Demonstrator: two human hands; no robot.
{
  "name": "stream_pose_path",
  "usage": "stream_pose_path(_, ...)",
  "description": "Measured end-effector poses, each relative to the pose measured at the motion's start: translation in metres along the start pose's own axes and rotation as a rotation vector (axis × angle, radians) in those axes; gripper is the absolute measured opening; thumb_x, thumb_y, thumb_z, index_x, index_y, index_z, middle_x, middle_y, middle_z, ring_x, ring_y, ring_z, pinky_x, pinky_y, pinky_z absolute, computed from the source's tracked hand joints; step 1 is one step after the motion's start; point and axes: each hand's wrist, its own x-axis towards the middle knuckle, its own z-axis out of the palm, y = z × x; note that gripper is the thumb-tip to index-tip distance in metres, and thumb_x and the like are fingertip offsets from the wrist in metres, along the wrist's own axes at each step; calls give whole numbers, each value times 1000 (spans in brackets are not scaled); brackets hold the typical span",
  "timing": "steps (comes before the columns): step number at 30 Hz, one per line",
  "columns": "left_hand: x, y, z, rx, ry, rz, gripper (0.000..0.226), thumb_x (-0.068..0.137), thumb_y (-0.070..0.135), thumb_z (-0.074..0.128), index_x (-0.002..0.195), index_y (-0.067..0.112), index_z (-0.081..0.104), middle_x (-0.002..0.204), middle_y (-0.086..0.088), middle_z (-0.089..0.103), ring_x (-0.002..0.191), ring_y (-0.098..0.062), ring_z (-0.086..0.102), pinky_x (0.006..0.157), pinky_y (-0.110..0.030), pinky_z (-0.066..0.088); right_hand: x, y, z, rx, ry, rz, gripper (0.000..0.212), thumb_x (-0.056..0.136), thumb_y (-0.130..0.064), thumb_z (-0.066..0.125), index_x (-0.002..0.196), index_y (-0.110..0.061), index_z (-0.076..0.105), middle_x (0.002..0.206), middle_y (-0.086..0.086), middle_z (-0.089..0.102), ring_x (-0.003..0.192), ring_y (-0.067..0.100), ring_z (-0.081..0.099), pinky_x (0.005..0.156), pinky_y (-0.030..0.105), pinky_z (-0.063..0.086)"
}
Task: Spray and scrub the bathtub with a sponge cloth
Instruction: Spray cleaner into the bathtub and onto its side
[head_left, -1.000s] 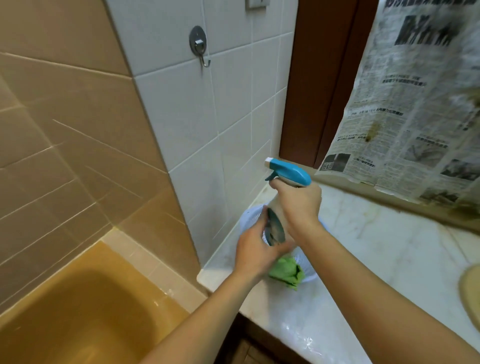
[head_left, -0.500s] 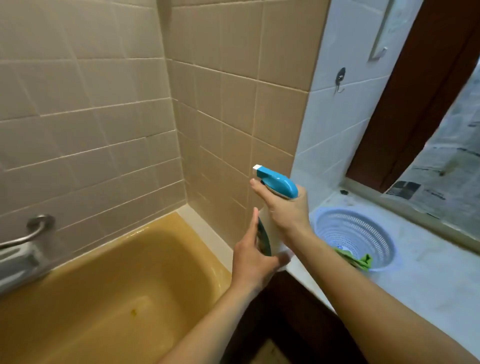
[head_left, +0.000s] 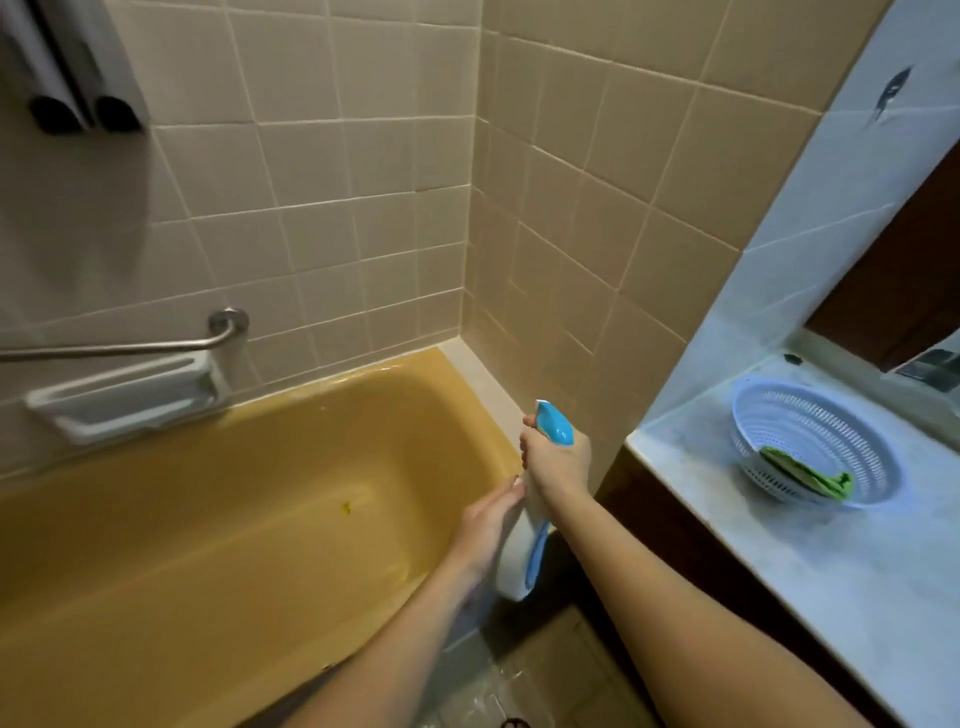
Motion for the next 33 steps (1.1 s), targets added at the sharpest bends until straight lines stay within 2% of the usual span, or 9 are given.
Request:
stream_pose_path(3,5,-30,-4,20,79,-71,21,102,38,64,106,27,81,101,-3,81,94,-21,75,83,-33,57,13,45,9,-110,39,93,15,69,-31,65,76,-19,71,71,3,72,72,27,70,77,48,60)
stream_pose_path(7,18,-57,-2,200,178,-59,21,99,45,65,86,57,76,97,17,79,98,-12,74,97,-42,58,36,80,11,-149,78,236,19,69,-36,61,77,-20,70,60,-5,71,70,22,72,81,48,60)
stream_pose_path(9,21,-61,4,297,177,-51,16,99,49,64,98,63,71,103,20,77,98,-8,73,96,-42,59,39,77,10,-138,95,295,18,72,-31,59,79,-21,71,56,-10,70,72,19,72,83,45,60)
stream_pose_path(13,25,-58,15,454,196,4,38,103,41,61,141,40,61,114,25,67,99,4,65,84,-21,54,60,71,9,-134,108,393,23,67,-26,61,86,-16,68,59,-1,71,73,22,72,82,45,61)
stream_pose_path(17,42,-59,25,566,230,4,54,96,53,59,148,44,52,130,19,67,112,-4,64,97,-32,56,84,69,13,-111,123,442,27,60,-24,57,81,-13,68,55,0,69,65,24,72,75,45,63)
stream_pose_path(20,58,-59,24,581,237,-8,59,98,40,59,155,40,45,146,18,59,128,-8,58,109,-35,50,96,73,19,-113,61,465,26,65,-23,64,88,-14,71,72,0,76,73,19,71,73,36,57)
stream_pose_path(24,73,-51,19,549,233,-13,53,102,31,57,153,42,47,139,19,62,120,-4,61,101,-27,52,105,69,33,-119,41,413,14,72,-16,62,85,-11,64,66,2,73,70,21,71,72,35,57)
stream_pose_path(28,84,-41,3,474,317,-50,51,104,30,54,153,44,47,141,17,62,120,-6,62,103,-32,53,110,59,54,-159,-49,394,14,77,-13,69,89,-10,64,83,5,72,72,21,66,58,30,45)
stream_pose_path(33,87,-26,-31,407,394,-59,52,107,32,51,156,44,40,125,16,66,105,-1,65,89,-23,56,104,48,106,-273,-221,298,10,66,-16,70,74,-10,71,80,10,76,78,27,71,68,37,55)
